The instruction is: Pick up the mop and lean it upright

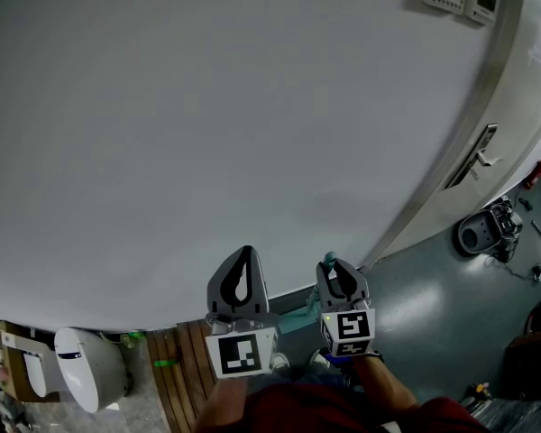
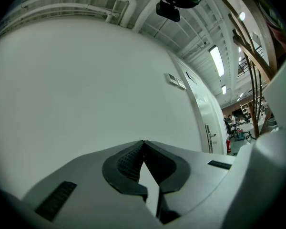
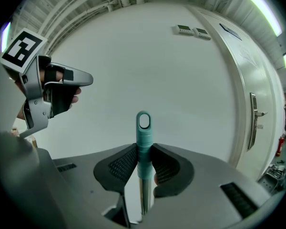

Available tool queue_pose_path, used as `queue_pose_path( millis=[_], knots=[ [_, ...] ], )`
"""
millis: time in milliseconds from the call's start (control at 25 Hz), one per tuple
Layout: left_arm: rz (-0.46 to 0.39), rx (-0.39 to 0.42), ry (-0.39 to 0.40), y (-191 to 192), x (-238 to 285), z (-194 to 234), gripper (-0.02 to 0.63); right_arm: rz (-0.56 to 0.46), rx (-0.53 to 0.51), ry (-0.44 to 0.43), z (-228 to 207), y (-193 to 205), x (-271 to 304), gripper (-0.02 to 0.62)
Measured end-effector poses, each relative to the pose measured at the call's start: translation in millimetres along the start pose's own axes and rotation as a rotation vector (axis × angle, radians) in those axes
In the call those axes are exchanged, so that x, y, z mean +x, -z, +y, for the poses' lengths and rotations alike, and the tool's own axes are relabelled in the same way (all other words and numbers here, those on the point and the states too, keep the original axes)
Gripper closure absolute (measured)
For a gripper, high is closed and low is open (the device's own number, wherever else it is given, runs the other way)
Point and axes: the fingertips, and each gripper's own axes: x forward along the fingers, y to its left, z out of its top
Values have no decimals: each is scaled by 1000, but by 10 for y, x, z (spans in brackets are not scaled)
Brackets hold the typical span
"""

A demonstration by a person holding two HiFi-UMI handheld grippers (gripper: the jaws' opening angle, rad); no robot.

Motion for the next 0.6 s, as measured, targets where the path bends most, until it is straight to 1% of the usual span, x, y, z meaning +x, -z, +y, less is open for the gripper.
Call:
queue_pose_path(
  millis=[320, 600],
  knots=[
    [12, -5, -10, 44, 20, 22, 592, 61, -4, 14, -38, 279, 54, 491],
    [18, -3, -9, 67, 44, 8, 592, 70, -14, 22, -69, 309, 85, 489]
  ],
)
